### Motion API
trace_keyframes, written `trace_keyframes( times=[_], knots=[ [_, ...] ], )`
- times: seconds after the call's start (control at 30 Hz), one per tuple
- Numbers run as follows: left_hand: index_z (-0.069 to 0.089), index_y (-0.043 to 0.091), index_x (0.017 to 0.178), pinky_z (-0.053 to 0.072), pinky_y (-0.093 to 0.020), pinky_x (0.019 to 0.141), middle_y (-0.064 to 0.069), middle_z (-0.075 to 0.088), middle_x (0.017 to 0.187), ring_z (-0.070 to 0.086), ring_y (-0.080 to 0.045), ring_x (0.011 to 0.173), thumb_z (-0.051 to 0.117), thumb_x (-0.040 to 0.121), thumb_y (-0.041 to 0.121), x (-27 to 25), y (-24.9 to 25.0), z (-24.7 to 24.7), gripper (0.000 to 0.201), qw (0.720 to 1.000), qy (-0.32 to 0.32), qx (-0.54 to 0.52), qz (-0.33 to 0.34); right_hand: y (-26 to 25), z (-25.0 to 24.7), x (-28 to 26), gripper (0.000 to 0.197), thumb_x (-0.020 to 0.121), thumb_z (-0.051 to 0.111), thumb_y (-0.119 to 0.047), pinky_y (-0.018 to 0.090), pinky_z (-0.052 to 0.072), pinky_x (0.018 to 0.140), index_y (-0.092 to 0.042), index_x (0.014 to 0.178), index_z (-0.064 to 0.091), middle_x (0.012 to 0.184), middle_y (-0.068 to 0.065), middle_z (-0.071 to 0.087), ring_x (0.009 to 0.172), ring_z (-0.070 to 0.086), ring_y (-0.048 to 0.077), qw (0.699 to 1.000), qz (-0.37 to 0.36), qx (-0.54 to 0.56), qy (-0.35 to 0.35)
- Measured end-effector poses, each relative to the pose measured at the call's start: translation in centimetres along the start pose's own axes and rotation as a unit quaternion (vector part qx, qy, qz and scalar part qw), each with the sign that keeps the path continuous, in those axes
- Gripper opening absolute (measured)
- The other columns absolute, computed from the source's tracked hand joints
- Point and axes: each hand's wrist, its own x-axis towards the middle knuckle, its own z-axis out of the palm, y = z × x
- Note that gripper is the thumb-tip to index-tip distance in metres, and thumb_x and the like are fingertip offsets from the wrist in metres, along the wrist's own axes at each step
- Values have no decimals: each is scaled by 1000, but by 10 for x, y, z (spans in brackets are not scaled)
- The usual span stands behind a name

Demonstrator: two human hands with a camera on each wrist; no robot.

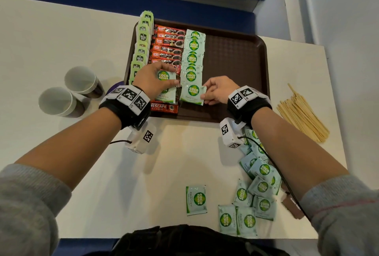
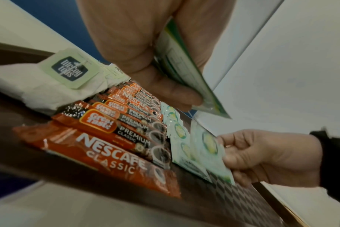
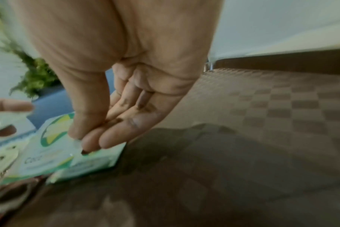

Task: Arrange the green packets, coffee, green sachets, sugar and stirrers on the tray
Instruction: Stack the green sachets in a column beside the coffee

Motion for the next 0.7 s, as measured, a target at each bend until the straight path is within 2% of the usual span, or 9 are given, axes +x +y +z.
trace_keyframes(
  times=[0.07, 0.13, 0.2, 0.3, 0.4, 0.53, 0.7],
  knots=[
    [62, 27, 104, 42, -33, 102, 3, 59, 129, 52, -16, 121, 76, 78, 29, 1, 0, 0, 29, 1000, -7, 17, 2, 5, 2, 0, 23, 81, 68, 2, 23, 55, 59, -13, 81, 51, 72, 9, 62, 54, 61, 7, 999, 16, -34, 1],
    [62, 27, 106, 41, -30, 101, 2, 58, 130, 52, -17, 121, 76, 78, 29, 1, 1, 2, 31, 999, -11, 29, 6, 7, 5, 1, 24, 79, 72, 0, 30, 57, 68, -14, 80, 52, 74, 8, 62, 61, 62, 13, 997, 28, -63, 15],
    [62, 27, 107, 38, -25, 97, 1, 58, 130, 51, -17, 122, 76, 78, 29, 1, 2, 3, 33, 999, -14, 38, 10, 7, 6, 3, 27, 73, 78, -6, 34, 59, 70, -16, 81, 55, 73, 4, 62, 66, 64, 18, 993, 33, -102, 47],
    [62, 28, 105, 38, -24, 94, 0, 58, 129, 52, -17, 121, 77, 77, 30, 2, 2, 4, 33, 999, -16, 38, 8, 5, 7, 2, 38, 66, 85, -19, 31, 58, 66, -17, 90, 56, 72, -3, 61, 69, 64, 16, 983, -1, -158, 96],
    [59, 31, 103, 40, -26, 96, 1, 58, 129, 52, -16, 121, 77, 77, 29, 2, 3, 3, 31, 999, -15, 38, 7, 2, 10, 2, 50, 63, 86, -31, 22, 45, 63, -19, 100, 55, 80, -5, 55, 70, 53, 8, 969, -55, -205, 129],
    [59, 30, 102, 42, -33, 103, 2, 58, 129, 52, -16, 122, 77, 77, 27, 3, 2, 1, 31, 1000, -12, 26, 3, 1, 15, 8, 60, 63, 86, -33, 23, 39, 76, -19, 113, 57, 101, -3, 44, 87, 46, 10, 947, -80, -293, 106],
    [59, 30, 102, 44, -35, 101, 3, 58, 128, 53, -16, 119, 77, 77, 28, 4, 0, 0, 31, 1000, -14, 24, -1, 5, 17, 13, 58, 63, 86, -31, 23, 40, 85, -18, 112, 57, 108, -4, 37, 102, 46, 12, 947, -71, -294, 108]
  ],
)
